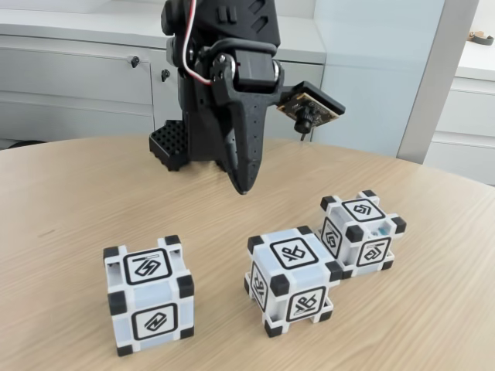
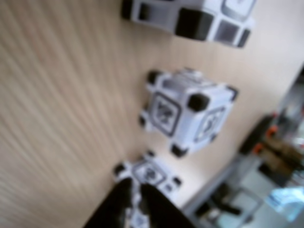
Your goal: Stack cubes from left to right.
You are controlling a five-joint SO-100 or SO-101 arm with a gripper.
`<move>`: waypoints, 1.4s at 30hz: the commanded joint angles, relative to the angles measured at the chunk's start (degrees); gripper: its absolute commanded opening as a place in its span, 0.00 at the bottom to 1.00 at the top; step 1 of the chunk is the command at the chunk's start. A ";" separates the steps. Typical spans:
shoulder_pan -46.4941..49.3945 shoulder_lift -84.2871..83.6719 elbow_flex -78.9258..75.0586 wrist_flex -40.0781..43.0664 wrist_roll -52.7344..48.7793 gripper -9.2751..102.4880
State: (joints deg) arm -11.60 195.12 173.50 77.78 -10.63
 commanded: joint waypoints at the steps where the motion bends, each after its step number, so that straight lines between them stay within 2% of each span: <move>1: -0.53 -0.26 -0.79 0.44 -0.35 0.08; 42: 0.09 -0.18 -0.79 0.00 -0.44 0.08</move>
State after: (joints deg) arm -11.87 195.12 173.50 77.78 -10.55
